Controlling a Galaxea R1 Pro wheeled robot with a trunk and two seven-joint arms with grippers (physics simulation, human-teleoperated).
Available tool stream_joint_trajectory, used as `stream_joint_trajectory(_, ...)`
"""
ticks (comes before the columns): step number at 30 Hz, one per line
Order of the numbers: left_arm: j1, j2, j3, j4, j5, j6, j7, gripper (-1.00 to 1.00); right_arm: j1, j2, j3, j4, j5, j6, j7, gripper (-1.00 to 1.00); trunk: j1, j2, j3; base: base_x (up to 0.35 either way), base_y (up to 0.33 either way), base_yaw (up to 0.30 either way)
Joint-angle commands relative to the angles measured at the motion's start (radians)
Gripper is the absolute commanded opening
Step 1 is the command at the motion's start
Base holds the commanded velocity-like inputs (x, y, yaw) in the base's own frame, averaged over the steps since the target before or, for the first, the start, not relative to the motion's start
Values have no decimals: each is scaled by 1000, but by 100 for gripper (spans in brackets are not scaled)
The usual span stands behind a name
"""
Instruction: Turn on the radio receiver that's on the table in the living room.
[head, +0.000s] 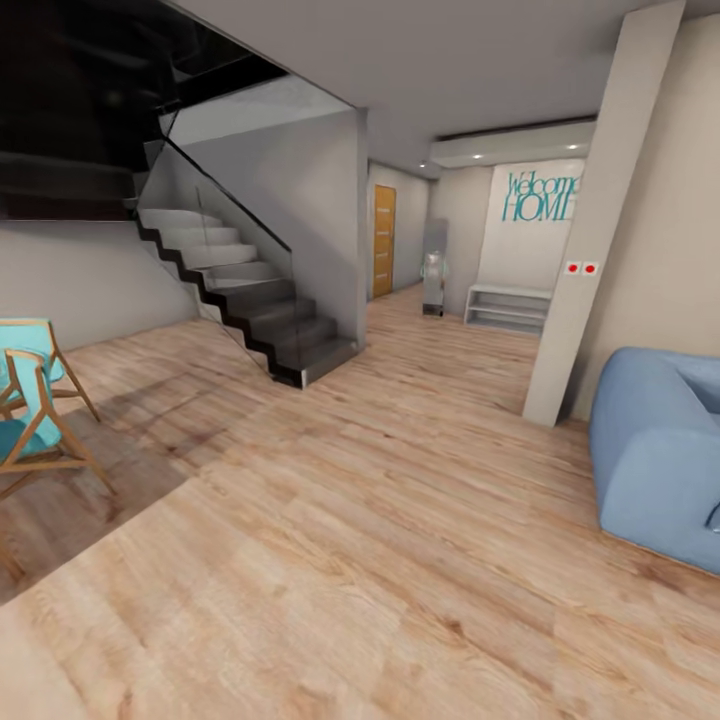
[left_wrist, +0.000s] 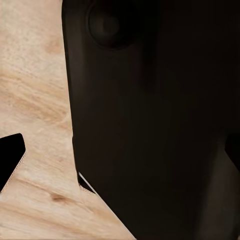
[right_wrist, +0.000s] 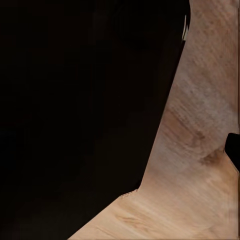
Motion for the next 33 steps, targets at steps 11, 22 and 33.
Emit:
stream_joint_trajectory(11,0,-1,-1,0,0,0,0,100,0,0,0,-1,8,0,0,100,0,0,0,325,0,-12)
stream_joint_trajectory(22,0,-1,0,0,0,0,0,100,0,1,0,-1,12,0,3,100,0,0,4,325,0,-203)
stream_joint_trajectory(33,0,-1,0,0,0,0,0,100,0,2,0,-1,10,0,3,100,0,0,10,325,0,-236)
